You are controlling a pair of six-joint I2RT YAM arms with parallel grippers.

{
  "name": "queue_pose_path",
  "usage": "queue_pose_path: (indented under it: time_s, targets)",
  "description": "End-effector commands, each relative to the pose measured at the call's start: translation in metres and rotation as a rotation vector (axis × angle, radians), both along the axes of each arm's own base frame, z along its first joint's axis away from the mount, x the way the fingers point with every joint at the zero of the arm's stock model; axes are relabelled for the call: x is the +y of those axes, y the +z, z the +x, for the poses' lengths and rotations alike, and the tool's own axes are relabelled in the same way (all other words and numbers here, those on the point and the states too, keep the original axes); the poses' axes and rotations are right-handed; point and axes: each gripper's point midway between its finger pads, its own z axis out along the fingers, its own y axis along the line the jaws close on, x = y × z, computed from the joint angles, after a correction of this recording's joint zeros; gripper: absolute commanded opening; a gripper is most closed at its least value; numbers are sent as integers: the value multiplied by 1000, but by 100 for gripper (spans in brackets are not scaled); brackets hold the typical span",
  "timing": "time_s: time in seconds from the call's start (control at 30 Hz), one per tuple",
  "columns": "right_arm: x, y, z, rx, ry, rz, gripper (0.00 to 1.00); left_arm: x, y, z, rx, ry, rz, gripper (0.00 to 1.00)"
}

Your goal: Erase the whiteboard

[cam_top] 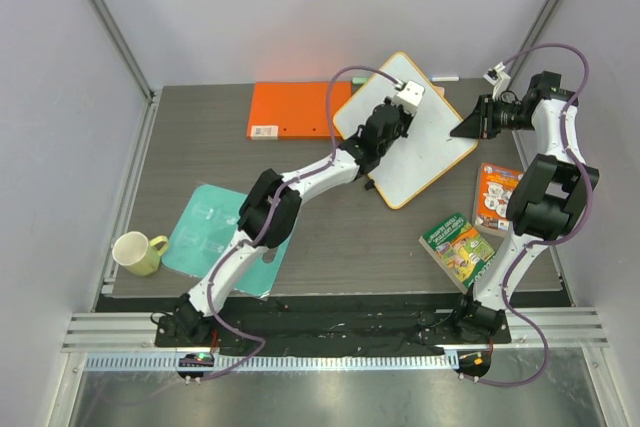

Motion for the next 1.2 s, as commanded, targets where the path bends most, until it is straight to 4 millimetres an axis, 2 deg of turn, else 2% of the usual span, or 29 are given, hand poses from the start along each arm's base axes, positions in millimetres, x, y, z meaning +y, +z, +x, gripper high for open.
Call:
queue_pose_path:
  time_s: [0.0,0.17,0.27,0.37,0.57,0.8,0.83,0.93,0.97,1.0,1.07,1.13,1.17]
  targets:
    - [12,9,5,-128,93,-99,1,-64,9,-87,15,-237,-26,0]
    - [13,10,5,-127,92,-97,1,-76,-7,-121,39,-278,0,0]
    - [12,10,5,-126,89,-98,1,-81,-16,-137,79,-294,-19,0]
    - [12,10,5,-126,87,-99,1,-82,-16,-145,71,-290,-24,0]
    - [14,11,5,-122,87,-87,1,-87,-20,-150,84,-280,-42,0]
    - [15,13,5,-123,88,-90,1,-98,-11,-159,38,-281,-41,0]
    - [15,12,5,-121,88,-89,1,-100,-6,-158,33,-278,-50,0]
    - [16,13,5,-122,90,-89,1,-103,-6,-155,36,-269,-53,0]
    - [17,12,5,-121,92,-87,1,-104,5,-152,25,-254,-70,0]
    - [18,12,5,-118,93,-85,1,-104,-1,-149,31,-243,-62,0]
    - [19,12,5,-119,95,-87,1,-103,9,-143,17,-207,-72,0]
    - [18,11,5,-117,94,-90,1,-100,0,-136,24,-171,-44,0]
    - [18,11,4,-117,94,-90,1,-97,6,-130,18,-147,-48,0]
